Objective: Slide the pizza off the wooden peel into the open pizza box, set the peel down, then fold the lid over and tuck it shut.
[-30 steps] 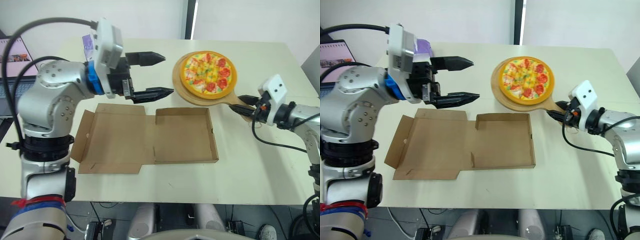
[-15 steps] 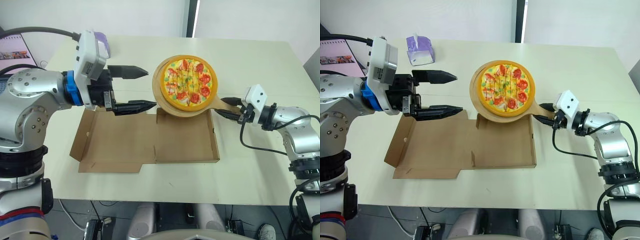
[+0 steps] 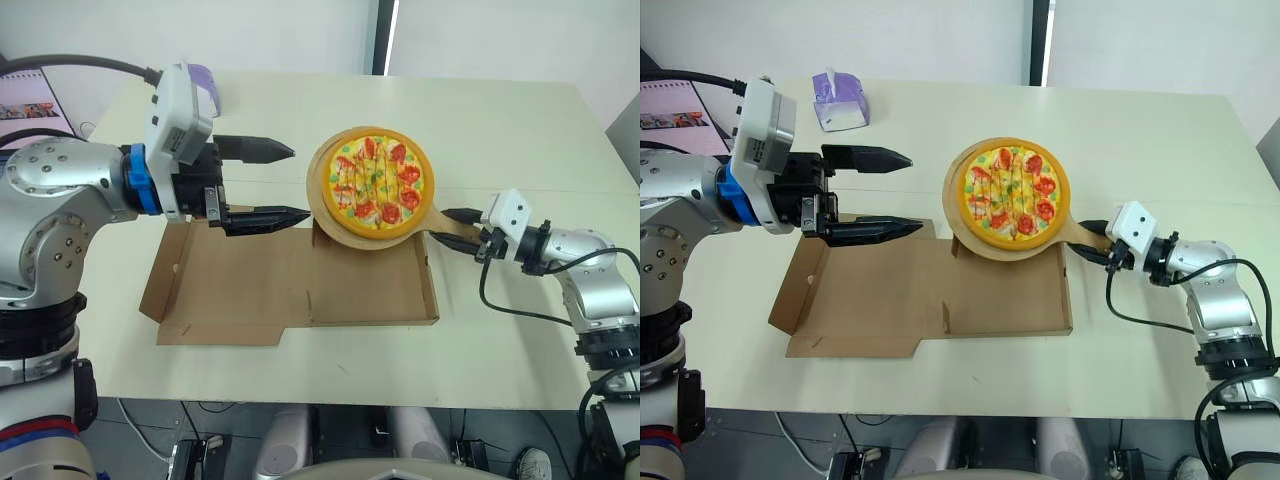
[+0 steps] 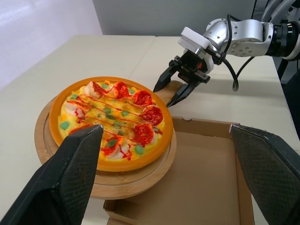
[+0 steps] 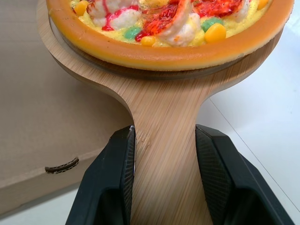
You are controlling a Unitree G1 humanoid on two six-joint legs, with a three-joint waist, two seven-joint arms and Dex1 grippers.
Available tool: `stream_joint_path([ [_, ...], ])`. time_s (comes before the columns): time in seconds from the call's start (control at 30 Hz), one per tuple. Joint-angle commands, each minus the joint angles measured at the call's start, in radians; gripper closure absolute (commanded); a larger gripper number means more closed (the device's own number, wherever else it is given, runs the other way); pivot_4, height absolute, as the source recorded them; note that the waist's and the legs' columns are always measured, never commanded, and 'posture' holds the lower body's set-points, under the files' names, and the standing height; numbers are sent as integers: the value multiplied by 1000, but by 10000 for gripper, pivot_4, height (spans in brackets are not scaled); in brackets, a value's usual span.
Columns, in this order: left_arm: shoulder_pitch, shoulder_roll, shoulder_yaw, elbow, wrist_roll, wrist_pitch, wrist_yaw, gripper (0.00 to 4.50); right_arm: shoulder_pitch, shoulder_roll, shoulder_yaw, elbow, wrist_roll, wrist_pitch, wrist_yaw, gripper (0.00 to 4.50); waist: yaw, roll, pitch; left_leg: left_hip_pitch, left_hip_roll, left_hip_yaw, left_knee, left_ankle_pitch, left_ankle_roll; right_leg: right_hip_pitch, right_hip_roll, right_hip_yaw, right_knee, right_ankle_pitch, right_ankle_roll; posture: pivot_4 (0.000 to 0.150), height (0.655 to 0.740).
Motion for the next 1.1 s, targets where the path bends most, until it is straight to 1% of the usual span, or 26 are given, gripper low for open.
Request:
stream_joint_path([
  [0.03,-30,10,2,-8,-9,-10,-12,0,-13,-6,-52,-59,5,-89,-21,28887,0,0,0,0,0,0,0,0,0,0,0,0,0,0,0,1500,7400],
  [0.23,-34,10,-14,-4,-5,-14,-27,0,5,0,-53,-50,-14,-144,-33,28887,0,0,0,0,0,0,0,0,0,0,0,0,0,0,0,1500,7400],
  [0.63,-36,23,-23,-5,-5,-4,-49,0,6,-2,-58,-28,-15,-169,-37,28888,0,0,0,0,0,0,1,0,0,0,0,0,1,0,0,1500,7400],
  [0.83,-19,66,-36,-16,-7,14,-99,0,3,-1,-57,-20,-15,-169,-40,28888,0,0,0,0,0,0,1,0,0,0,0,0,1,0,0,1500,7400],
  [1.1,15,133,-71,-43,21,-31,-203,0,-13,-1,-49,2,-20,-177,-38,28888,-1,0,0,0,0,0,2,0,0,0,1,0,1,0,0,1500,7400],
])
